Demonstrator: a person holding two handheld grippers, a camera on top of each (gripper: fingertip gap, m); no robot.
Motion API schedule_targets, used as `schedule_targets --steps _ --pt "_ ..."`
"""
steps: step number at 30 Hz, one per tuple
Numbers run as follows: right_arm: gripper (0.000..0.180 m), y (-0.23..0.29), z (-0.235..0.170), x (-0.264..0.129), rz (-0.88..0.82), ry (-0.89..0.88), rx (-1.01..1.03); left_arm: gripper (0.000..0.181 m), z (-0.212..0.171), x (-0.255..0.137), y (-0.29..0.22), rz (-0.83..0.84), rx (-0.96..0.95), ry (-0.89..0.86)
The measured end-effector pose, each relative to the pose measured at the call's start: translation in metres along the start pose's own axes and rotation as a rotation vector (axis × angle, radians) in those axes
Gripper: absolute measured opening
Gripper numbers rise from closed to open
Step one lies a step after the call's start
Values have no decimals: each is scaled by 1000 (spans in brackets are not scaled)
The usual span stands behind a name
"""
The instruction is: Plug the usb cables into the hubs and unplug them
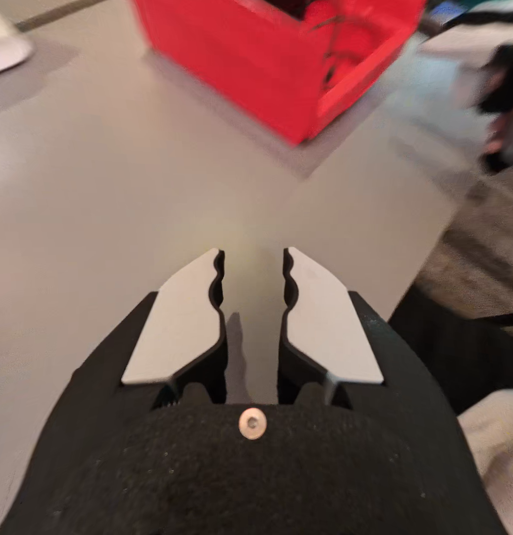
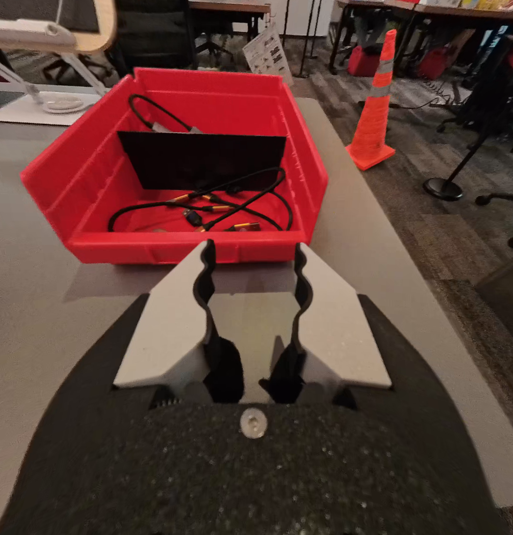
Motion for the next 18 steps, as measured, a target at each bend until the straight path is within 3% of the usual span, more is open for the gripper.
schedule_targets --steps 5,9,12,13,14,18 --pt "67 -20 -5 27 59 68 78 63 51 89 -42 45 17 -149" --pt "59 -28 -2 53 54 54 112 66 74 128 -46 38 -102 -230" --pt "39 -30 1 77 64 65 170 38 84 146 -39 61 -165 -235" --pt "26 -35 0 83 39 87 187 41 86 150 -36 91 -170 -234" --pt "5 -38 0 84 3 92 197 33 89 152 -33 136 -154 -231" --pt "3 -23 15 75 -23 55 163 16 98 143 -19 276 -78 -253"
Point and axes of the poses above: each gripper's, where its closed fingertips meet, x out along the fingers, z out of its top, y = z × x across the jaws, the point moved 7 cm from there along -x, back along the fingers, and after that the axes turned 8 degrees about -x, right-handed, at the moved point
